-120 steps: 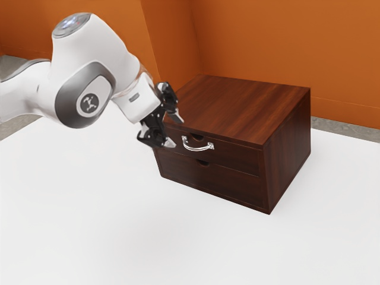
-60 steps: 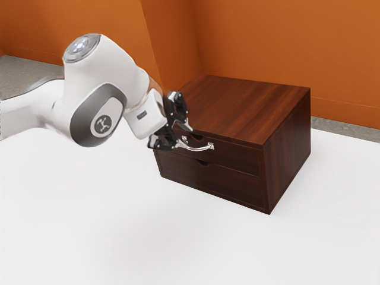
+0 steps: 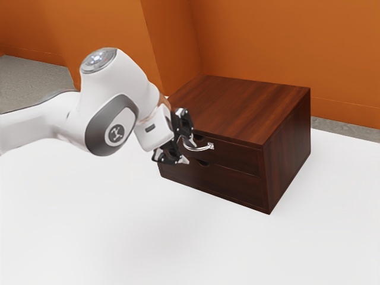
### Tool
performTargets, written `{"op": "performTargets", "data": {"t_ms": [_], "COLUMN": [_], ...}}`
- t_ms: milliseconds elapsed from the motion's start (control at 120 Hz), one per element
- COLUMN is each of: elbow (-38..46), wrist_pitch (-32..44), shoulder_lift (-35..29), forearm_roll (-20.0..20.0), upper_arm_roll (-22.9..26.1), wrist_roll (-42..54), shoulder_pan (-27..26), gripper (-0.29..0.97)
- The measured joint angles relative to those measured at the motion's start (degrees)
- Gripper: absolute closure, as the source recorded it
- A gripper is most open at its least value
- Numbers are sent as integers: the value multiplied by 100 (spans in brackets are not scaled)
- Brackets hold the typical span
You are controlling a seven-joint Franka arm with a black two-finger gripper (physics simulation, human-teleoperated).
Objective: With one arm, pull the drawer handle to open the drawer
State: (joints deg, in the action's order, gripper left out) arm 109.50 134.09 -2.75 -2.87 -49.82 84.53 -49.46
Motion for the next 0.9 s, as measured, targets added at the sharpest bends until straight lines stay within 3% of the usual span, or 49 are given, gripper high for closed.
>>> {"op": "performTargets", "data": {"t_ms": [550,900], "elbow": [175,344], "wrist_pitch": [-2,-281], "shoulder_lift": [-128,-526], "forearm_roll": [128,131], "upper_arm_roll": [0,65], "wrist_roll": [170,220], "shoulder_pan": [-8,4], "gripper": [64,67]}}
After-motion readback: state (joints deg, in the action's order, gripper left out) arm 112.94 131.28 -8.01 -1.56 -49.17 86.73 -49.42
